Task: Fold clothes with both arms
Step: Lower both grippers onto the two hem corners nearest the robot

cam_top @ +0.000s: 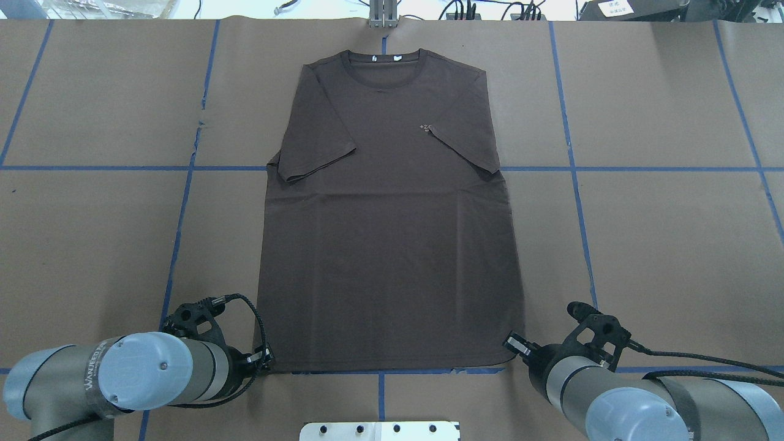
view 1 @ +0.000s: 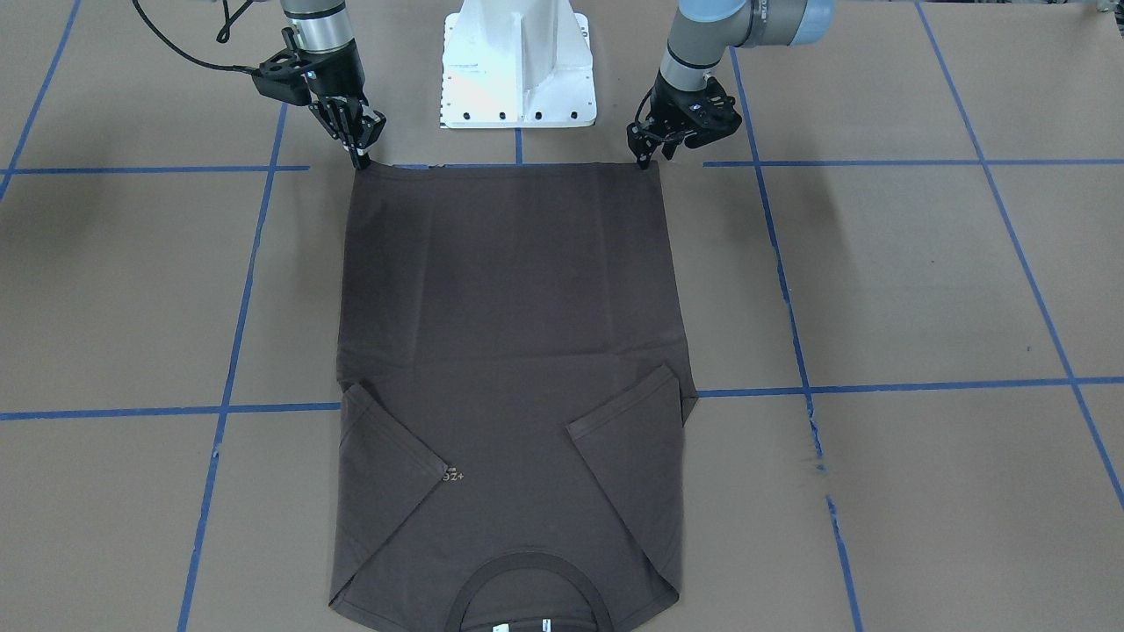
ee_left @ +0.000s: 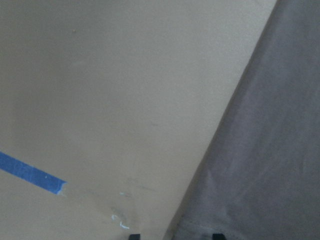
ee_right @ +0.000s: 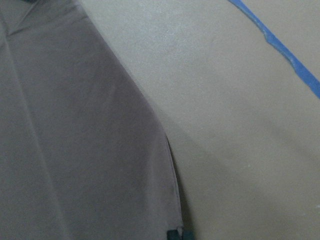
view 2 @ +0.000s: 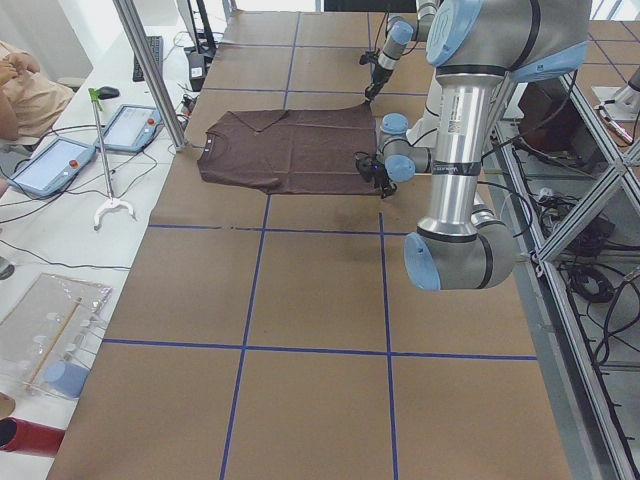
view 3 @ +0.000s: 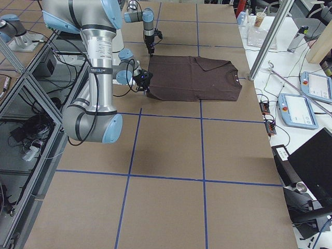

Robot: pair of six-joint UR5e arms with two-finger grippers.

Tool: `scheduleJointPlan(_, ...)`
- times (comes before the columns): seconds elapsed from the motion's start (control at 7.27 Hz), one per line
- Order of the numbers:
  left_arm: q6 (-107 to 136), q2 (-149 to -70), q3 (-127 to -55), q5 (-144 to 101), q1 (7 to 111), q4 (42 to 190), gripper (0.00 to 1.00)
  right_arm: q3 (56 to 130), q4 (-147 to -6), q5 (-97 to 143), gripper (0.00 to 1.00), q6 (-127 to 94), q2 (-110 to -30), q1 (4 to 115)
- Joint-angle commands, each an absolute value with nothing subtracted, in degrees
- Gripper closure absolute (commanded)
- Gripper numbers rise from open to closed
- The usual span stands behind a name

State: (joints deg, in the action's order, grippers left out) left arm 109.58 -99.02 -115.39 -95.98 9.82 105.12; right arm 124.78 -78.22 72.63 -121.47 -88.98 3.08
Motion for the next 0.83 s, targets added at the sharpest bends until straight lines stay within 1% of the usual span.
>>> scheduleJointPlan(0.0,109.3,-99.4,-114.6,-95.9,9.6,105.1,0.48,124.7,-78.2,72.6,1.00,-121.5,-89.3,3.1)
scheduleJointPlan(0.14,109.1,-99.6,-114.4,-95.9,9.6,105.1,0.52,124.7,-78.2,72.6,1.00,-121.5,-89.3,3.1)
scheduleJointPlan(0.28,109.2,-99.6,-114.4,-95.8,9.6,105.1,0.69,124.7,-78.2,72.6,1.00,-121.5,-89.3,3.1)
scheduleJointPlan(0.41,109.1,-99.6,-114.6,-95.8,9.9,105.1,1.00,124.7,-78.2,72.6,1.00,-121.5,-89.4,3.1)
scheduleJointPlan(0.69,109.0,-99.8,-115.4,-95.9,10.4,105.1,1.00,124.6,-78.2,72.6,1.00,-121.5,-89.5,3.2)
